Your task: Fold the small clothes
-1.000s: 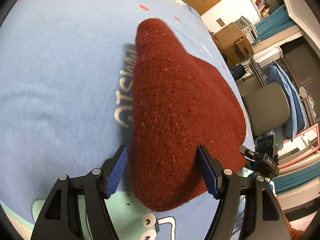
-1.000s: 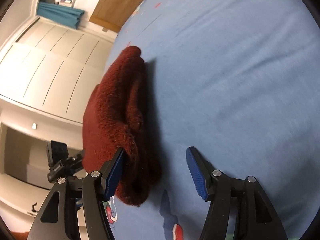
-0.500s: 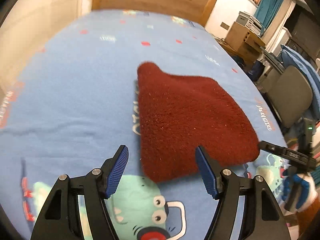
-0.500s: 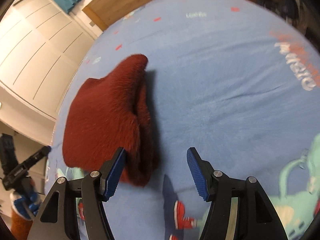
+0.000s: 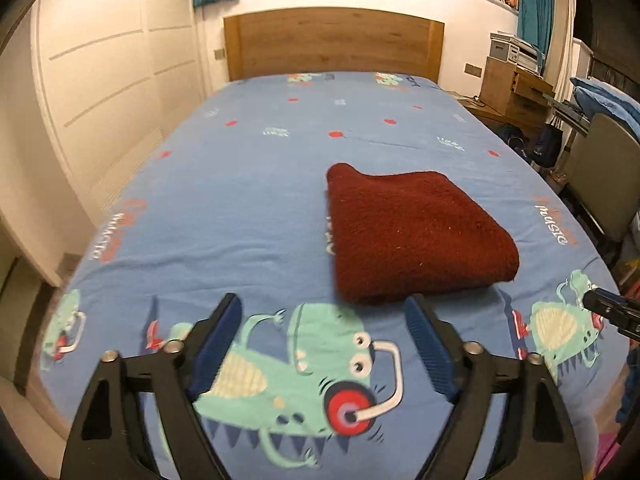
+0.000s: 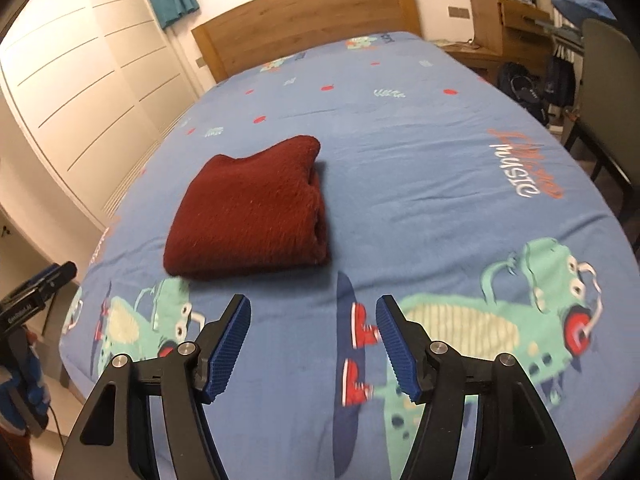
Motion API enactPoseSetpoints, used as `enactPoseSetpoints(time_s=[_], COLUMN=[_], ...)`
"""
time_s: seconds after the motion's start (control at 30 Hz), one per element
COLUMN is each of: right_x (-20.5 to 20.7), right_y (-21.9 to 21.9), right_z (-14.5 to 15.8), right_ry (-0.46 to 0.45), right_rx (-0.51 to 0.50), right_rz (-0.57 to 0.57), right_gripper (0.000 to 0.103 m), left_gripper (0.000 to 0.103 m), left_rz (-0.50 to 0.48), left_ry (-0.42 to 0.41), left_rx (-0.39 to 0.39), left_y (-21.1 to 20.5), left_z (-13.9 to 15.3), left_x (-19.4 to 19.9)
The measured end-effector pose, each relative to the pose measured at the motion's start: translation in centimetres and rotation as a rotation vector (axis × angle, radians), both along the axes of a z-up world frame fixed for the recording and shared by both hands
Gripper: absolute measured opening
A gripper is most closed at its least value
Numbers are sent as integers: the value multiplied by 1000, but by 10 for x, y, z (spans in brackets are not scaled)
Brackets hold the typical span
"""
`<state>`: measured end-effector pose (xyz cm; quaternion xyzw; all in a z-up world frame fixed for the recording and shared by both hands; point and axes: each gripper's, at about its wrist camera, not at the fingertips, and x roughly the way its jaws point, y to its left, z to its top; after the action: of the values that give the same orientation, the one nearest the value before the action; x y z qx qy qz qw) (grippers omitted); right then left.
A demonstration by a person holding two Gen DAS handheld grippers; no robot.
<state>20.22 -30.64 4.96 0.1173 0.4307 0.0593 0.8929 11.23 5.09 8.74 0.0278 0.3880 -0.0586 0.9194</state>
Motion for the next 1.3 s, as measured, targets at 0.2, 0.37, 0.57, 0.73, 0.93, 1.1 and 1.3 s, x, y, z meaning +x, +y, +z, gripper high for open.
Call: enactPoseSetpoints(time_s=[0.2, 0.37, 0.57, 0.73, 0.93, 1.1, 1.3], right_x=[-46, -71, -93, -106, -116, -121, -127], right_y=[13, 25, 36, 38, 42, 43, 44], right_z=[23, 49, 68, 72, 69, 63, 56], right_ry=[-41, -105, -149, -157, -154, -159, -162], right_rx=[-78, -138, -167, -167, -175, -184, -197], right_rz=[6, 16, 18, 11, 9, 5, -9], right_gripper=[73, 78, 82, 84, 87, 92, 103], left_gripper=[92, 97, 99, 99, 99, 99, 99], left_rz=[16, 22, 15, 10, 16, 25, 29], left_ry=[-57, -106, -141, -164, -163, -170, -152], left_rx=[23, 30, 27, 44, 50, 65, 70], left_y=[7, 12, 16, 18, 17, 11, 6], left_z=[11, 21, 31, 33, 29, 23, 16], left_x=[-31, -49, -67, -79, -84, -93, -95])
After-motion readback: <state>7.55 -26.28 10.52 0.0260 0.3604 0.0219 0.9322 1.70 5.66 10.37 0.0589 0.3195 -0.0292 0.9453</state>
